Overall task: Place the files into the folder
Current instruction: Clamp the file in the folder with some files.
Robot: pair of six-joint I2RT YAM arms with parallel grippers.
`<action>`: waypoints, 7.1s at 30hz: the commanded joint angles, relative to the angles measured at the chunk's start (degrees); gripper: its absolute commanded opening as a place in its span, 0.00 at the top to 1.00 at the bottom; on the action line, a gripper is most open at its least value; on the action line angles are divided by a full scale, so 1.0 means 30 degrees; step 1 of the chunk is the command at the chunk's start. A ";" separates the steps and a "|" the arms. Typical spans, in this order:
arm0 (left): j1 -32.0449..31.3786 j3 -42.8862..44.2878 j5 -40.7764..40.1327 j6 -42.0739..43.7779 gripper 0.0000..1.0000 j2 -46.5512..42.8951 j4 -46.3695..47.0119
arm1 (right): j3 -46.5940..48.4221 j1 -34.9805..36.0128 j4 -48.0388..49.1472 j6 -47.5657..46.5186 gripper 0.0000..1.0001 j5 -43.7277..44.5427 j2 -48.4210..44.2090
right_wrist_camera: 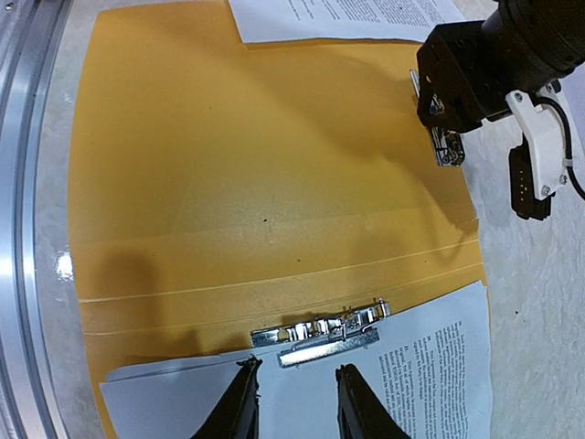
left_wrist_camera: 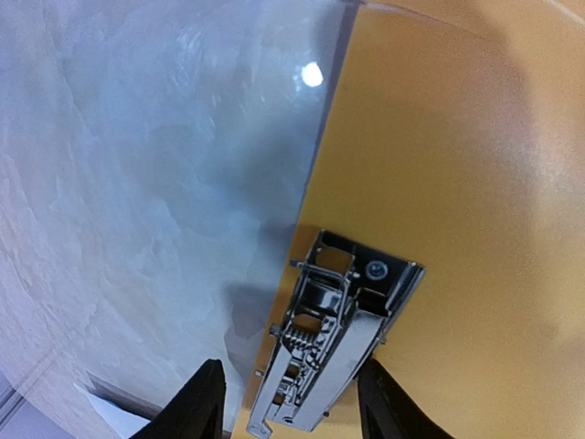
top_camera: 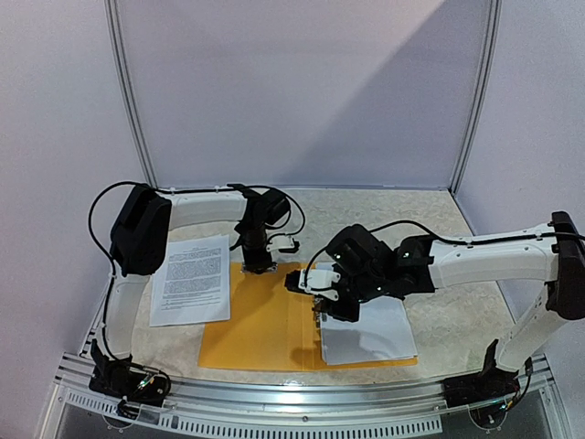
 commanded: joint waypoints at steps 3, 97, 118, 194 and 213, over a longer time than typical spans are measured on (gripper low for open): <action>0.0483 -0.0071 0.0301 -0.0141 0.48 0.1187 -0.0149 | 0.0490 0.0075 0.0666 -0.1591 0.67 0.1488 0.1275; 0.0600 0.0362 0.0410 0.0018 0.42 0.1994 -0.0947 | -0.0111 -0.0134 0.0157 -0.3170 0.93 0.1503 0.3737; 0.0600 0.0479 0.0392 0.0118 0.41 0.2219 -0.1108 | 0.0906 -0.0102 0.1756 -0.2803 0.84 0.1739 0.3256; 0.0805 0.0542 0.0486 0.0260 0.38 0.2860 -0.1339 | -0.1427 0.5140 -0.0964 0.4496 1.00 0.2333 0.6124; 0.0806 0.0653 0.0774 0.0209 0.37 0.3128 -0.1536 | 0.2397 0.2928 0.1227 0.5299 0.97 0.3147 0.4497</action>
